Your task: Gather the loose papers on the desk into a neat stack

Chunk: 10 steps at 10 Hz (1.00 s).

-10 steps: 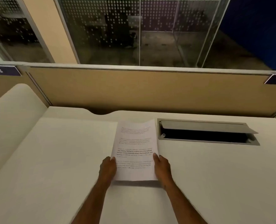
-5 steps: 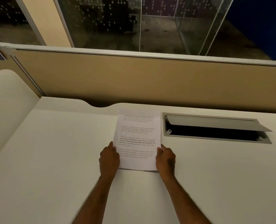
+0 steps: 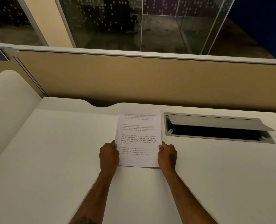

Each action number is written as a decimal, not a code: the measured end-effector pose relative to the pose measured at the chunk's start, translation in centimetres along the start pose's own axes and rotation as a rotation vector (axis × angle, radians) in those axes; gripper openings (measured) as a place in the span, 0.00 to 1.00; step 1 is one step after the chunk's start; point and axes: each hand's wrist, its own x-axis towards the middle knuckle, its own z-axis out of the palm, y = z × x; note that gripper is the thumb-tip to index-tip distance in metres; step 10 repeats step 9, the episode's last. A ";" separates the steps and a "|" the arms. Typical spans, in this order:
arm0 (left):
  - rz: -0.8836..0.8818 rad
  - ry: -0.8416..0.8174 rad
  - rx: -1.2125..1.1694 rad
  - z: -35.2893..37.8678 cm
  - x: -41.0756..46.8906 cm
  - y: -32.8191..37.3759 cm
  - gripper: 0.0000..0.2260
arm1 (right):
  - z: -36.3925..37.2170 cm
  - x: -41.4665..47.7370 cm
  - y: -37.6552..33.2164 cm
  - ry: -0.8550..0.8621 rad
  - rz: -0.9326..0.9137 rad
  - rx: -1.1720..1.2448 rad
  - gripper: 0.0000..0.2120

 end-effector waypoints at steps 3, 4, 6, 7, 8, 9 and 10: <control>-0.058 -0.002 -0.032 0.4 0.2 0.3 0.13 | 0.7 0.3 0.0 0.001 0.060 0.029 0.14; -0.041 -0.005 -0.003 0.3 0.3 0.3 0.13 | 0.7 0.4 0.1 -0.005 0.051 -0.005 0.14; -0.025 -0.015 0.013 0.2 0.5 0.2 0.13 | 0.4 0.0 -0.5 -0.017 0.037 -0.025 0.16; -0.015 -0.018 0.013 -0.3 0.2 0.1 0.13 | 0.0 -0.3 -0.7 -0.029 0.015 -0.029 0.19; -0.031 -0.017 -0.014 -1.5 -1.1 -0.4 0.18 | -1.1 -1.2 -0.9 -0.045 0.021 -0.019 0.23; -0.007 0.000 -0.023 -2.2 -4.0 -1.7 0.23 | -2.5 -3.2 0.1 -0.050 0.027 -0.013 0.25; -0.007 0.000 -0.023 -2.2 -4.0 -1.7 0.23 | -2.5 -3.2 0.1 -0.050 0.027 -0.013 0.25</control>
